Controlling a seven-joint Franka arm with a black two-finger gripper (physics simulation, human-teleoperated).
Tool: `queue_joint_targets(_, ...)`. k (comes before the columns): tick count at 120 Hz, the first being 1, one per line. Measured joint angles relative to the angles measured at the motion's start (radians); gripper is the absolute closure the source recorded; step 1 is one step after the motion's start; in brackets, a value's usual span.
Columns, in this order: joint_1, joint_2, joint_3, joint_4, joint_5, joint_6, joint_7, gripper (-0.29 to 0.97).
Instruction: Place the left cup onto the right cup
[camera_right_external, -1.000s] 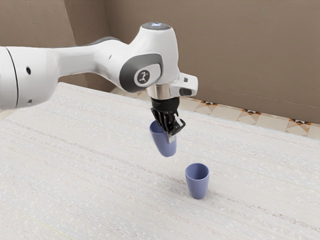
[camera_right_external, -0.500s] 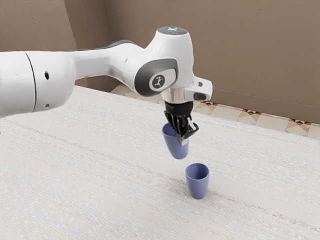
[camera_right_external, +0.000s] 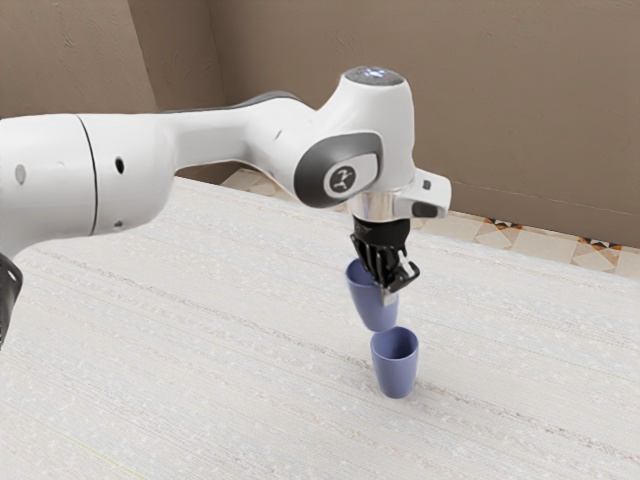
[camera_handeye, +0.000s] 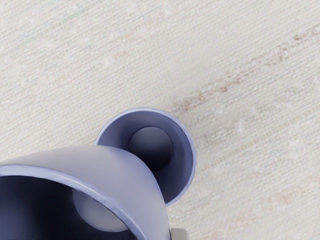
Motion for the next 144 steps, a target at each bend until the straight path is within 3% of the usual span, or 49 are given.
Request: queue_joint_targets(144,-0.018,0.075,-0.005,0.036,-0.005,0.021,-0.002,0.78)
